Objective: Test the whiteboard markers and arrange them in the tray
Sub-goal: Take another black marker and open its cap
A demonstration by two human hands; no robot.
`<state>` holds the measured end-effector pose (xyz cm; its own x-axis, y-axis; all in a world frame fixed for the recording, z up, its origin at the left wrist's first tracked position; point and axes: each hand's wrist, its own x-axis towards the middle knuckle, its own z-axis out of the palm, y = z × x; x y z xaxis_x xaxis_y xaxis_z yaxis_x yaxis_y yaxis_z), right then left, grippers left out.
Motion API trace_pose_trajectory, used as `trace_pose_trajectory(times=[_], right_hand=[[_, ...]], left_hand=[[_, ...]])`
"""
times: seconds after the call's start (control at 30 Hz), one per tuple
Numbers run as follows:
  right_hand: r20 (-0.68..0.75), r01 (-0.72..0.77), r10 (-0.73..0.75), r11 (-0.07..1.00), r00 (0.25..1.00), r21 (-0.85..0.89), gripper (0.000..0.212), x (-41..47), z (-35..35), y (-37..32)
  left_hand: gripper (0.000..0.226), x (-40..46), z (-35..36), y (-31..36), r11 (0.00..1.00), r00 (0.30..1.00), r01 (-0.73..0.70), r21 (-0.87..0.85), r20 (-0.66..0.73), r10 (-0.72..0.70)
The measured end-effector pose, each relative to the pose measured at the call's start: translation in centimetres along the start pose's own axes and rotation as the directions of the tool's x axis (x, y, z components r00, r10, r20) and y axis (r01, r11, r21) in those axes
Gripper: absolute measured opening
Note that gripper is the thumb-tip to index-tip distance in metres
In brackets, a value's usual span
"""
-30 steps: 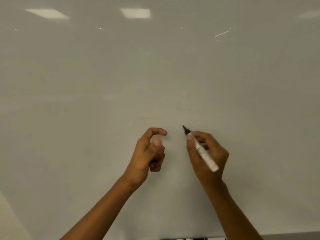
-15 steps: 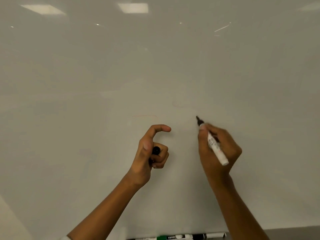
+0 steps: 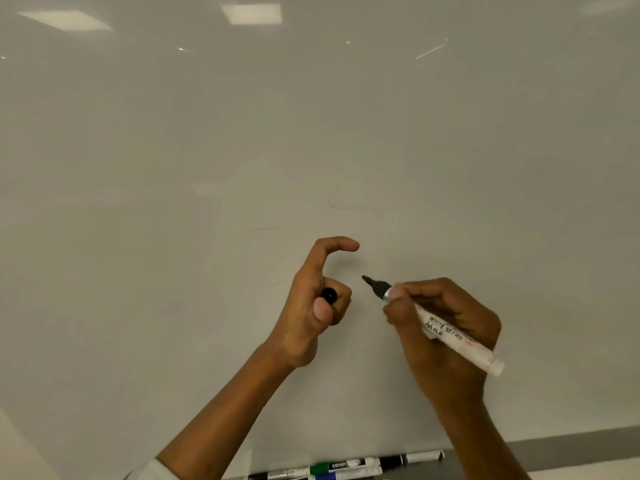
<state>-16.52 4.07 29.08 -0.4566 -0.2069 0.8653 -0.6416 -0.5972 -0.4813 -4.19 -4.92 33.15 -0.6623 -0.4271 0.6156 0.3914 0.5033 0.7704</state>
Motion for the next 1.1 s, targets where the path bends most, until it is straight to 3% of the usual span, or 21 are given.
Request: trace_pose_trajectory(times=[0.13, 0.27, 0.33, 0.47, 0.63, 0.8, 0.9, 1.0, 1.1], right_hand=[[0.158, -0.091, 0.074, 0.991, 0.985, 0.101, 0.03, 0.2, -0.6, -1.0], [0.212, -0.191, 0.151, 0.965, 0.965, 0.179, 0.023, 0.5, -1.3, -0.9], [0.259, -0.206, 0.162, 0.967, 0.952, 0.152, 0.017, 0.6, -1.6, -0.7], [0.348, -0.218, 0.199, 0.976, 0.916, 0.017, 0.025, 0.6, -1.9, -0.1], [0.413, -0.329, 0.292, 0.944, 0.863, 0.019, 0.025, 0.1, -2.3, 1.7], [0.477, -0.32, 0.319, 0.944, 0.819, -0.081, 0.03, 0.1, -3.8, 3.0], [0.46, -0.382, 0.357, 0.923, 0.813, -0.04, 0.027, -0.6, -4.7, 4.4], [0.372, -0.53, 0.48, 0.847, 0.795, 0.042, 0.022, -1.7, -6.5, 5.8], [0.311, -0.668, 0.616, 0.738, 0.724, 0.093, 0.023, -2.9, -8.9, 6.5]], left_hand=[[0.103, 0.2, 0.8, 0.8, 0.991, 0.993, -0.078, 0.112, 0.096, 0.068], [0.1, 0.3, 1.1, 0.7, 0.966, 0.977, -0.159, 0.205, 0.175, 0.123], [0.098, 0.5, 1.1, 0.4, 0.947, 0.964, -0.186, 0.263, 0.233, 0.124], [0.099, 0.7, 1.2, 0.0, 0.901, 0.935, -0.233, 0.367, 0.338, 0.104], [0.095, 0.9, 1.7, -1.9, 0.898, 0.921, -0.207, 0.388, 0.386, 0.045], [0.085, 0.9, 3.0, -4.5, 0.928, 0.912, -0.136, 0.348, 0.41, -0.02], [0.072, 0.9, 3.9, -6.0, 0.934, 0.91, -0.123, 0.337, 0.413, -0.03], [0.041, 0.9, 5.1, -7.4, 0.944, 0.908, -0.066, 0.323, 0.411, -0.077], [0.014, 1.0, 6.8, -8.7, 0.961, 0.9, 0.004, 0.278, 0.419, -0.125]])
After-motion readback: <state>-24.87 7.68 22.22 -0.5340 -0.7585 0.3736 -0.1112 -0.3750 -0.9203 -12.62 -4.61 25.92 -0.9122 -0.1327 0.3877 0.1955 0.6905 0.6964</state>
